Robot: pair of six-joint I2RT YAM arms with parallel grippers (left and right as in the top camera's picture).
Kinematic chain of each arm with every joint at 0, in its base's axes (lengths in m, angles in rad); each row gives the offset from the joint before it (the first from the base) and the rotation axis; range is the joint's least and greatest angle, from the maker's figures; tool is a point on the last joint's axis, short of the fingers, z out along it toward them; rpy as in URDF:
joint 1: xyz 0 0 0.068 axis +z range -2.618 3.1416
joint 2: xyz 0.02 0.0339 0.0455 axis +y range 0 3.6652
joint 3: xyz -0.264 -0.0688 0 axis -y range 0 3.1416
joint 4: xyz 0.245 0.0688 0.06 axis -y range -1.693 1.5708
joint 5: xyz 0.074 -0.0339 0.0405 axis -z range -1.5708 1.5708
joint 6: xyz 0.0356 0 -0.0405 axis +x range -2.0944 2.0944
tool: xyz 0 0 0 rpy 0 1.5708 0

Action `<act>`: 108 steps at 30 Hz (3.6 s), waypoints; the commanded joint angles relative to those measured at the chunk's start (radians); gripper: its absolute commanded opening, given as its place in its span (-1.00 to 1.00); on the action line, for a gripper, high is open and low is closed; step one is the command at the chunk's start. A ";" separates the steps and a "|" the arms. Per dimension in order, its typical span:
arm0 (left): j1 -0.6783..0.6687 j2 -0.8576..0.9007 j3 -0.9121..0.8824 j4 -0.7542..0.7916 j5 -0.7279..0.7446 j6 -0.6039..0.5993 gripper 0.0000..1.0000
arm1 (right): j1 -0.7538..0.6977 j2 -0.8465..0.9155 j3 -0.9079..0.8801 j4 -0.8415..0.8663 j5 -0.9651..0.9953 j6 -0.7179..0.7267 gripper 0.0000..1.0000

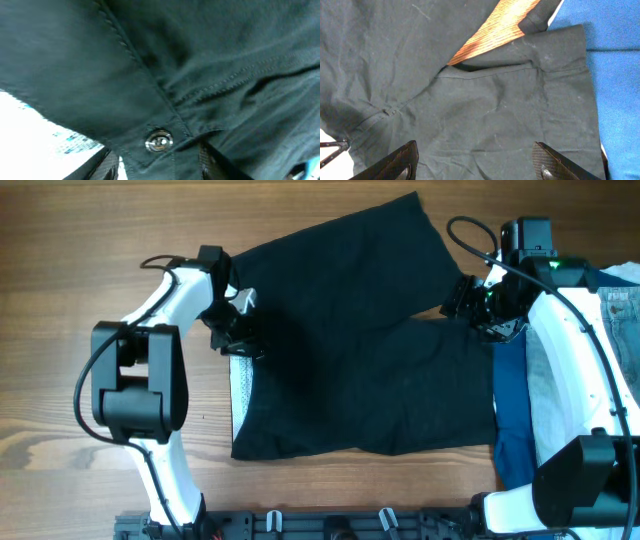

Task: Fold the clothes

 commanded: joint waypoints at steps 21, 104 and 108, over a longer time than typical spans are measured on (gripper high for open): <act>0.168 -0.029 -0.014 -0.040 0.014 -0.001 -0.92 | 0.003 0.008 0.007 -0.008 0.026 -0.022 0.46; 0.392 -0.433 -0.294 -0.214 -0.214 -0.202 -0.34 | -0.047 -0.025 -0.702 0.318 -0.289 0.152 0.09; 0.411 -0.433 -0.306 -0.221 -0.214 -0.201 -0.36 | -0.047 -0.025 -0.702 0.318 -0.250 0.166 -0.54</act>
